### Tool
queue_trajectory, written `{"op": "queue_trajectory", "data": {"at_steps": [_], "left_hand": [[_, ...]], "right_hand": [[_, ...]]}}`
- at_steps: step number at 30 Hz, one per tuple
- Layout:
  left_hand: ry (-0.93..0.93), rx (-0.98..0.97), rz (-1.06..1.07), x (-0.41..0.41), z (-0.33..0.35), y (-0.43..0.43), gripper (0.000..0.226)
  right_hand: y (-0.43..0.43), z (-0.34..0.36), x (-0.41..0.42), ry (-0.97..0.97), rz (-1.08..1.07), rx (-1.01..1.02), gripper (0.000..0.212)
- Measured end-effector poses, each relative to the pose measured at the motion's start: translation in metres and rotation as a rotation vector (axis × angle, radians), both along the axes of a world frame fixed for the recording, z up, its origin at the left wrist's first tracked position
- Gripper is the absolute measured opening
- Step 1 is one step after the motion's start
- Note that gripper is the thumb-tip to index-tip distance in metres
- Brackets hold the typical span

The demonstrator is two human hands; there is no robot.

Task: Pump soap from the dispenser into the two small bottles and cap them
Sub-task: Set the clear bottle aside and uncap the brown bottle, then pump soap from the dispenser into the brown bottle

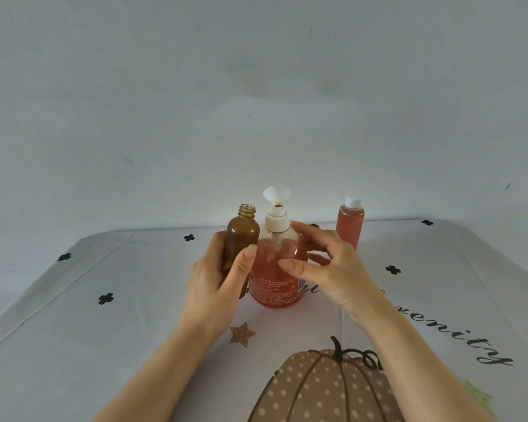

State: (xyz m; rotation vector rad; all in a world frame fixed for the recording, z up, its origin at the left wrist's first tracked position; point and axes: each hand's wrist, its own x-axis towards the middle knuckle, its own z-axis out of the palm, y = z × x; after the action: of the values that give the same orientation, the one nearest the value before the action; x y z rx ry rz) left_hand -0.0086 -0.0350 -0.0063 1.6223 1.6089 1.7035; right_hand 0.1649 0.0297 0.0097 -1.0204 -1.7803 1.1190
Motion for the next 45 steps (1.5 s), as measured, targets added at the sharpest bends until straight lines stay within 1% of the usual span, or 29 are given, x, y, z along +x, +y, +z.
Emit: {"op": "queue_trajectory", "data": {"at_steps": [2,4,7,9,12,16,18,20,21,22,23,24,26,27,28,30,31,32,39,41,45], "left_hand": [[-0.053,-0.014,-0.051,0.001,0.002,-0.001,0.022],[-0.087,-0.022,-0.099,0.001,0.002,-0.001,0.017],[-0.052,0.002,-0.103,0.004,0.002,-0.001,0.013],[-0.018,0.044,-0.06,0.007,0.002,0.0,0.021],[-0.01,0.076,0.016,0.012,0.0,0.002,0.043],[0.027,0.066,0.136,0.011,-0.001,0.01,0.045],[0.049,0.079,0.182,0.011,0.0,0.013,0.047],[0.054,0.09,0.213,0.012,0.001,0.014,0.053],[0.06,0.096,0.226,0.013,0.002,0.015,0.055],[0.064,0.105,0.235,0.014,0.001,0.015,0.055],[0.067,0.124,0.24,0.013,0.001,0.016,0.053],[0.066,0.147,0.238,0.011,-0.001,0.016,0.049],[0.078,0.2,0.229,0.009,-0.004,0.019,0.04],[0.094,0.227,0.233,0.007,-0.006,0.02,0.038],[0.107,0.245,0.239,0.007,-0.007,0.023,0.038],[0.107,0.269,0.251,0.005,-0.009,0.027,0.043],[0.101,0.281,0.254,0.005,-0.01,0.028,0.045],[0.099,0.291,0.259,0.004,-0.01,0.03,0.046],[0.108,0.293,0.261,-0.003,-0.01,0.029,0.047],[0.109,0.29,0.266,-0.003,-0.009,0.029,0.049],[0.113,0.309,0.268,-0.004,-0.01,0.03,0.051]], "right_hand": [[0.001,0.001,0.001,-0.013,0.009,-0.003,0.072],[0.002,-0.002,-0.001,0.03,0.049,-0.049,0.068],[0.003,-0.006,-0.006,0.075,0.045,-0.054,0.066],[0.002,-0.008,-0.009,0.095,0.025,-0.033,0.071],[-0.004,-0.009,-0.017,0.083,-0.042,-0.01,0.082],[-0.014,-0.006,-0.032,-0.066,-0.305,0.112,0.086],[-0.018,-0.004,-0.036,-0.113,-0.364,0.163,0.088],[-0.017,-0.003,-0.033,-0.144,-0.33,0.163,0.092],[-0.015,-0.001,-0.028,-0.139,-0.28,0.13,0.093],[-0.013,0.002,-0.022,-0.094,-0.217,0.071,0.094],[-0.011,0.008,-0.017,-0.004,-0.15,0.008,0.093],[-0.01,0.017,-0.012,0.12,-0.094,-0.053,0.09],[-0.002,0.035,-0.009,0.355,-0.055,-0.114,0.08],[0.004,0.043,-0.011,0.41,-0.049,-0.11,0.075],[0.007,0.051,-0.016,0.42,-0.033,-0.092,0.067],[0.009,0.063,-0.031,0.354,0.014,-0.041,0.043],[0.007,0.066,-0.038,0.322,0.025,-0.016,0.034],[0.005,0.067,-0.044,0.306,0.022,0.01,0.03],[-0.004,0.057,-0.055,0.329,-0.205,0.163,0.014],[-0.004,0.058,-0.056,0.314,-0.214,0.167,0.016],[0.003,0.06,-0.053,0.254,-0.204,0.134,0.027]]}}
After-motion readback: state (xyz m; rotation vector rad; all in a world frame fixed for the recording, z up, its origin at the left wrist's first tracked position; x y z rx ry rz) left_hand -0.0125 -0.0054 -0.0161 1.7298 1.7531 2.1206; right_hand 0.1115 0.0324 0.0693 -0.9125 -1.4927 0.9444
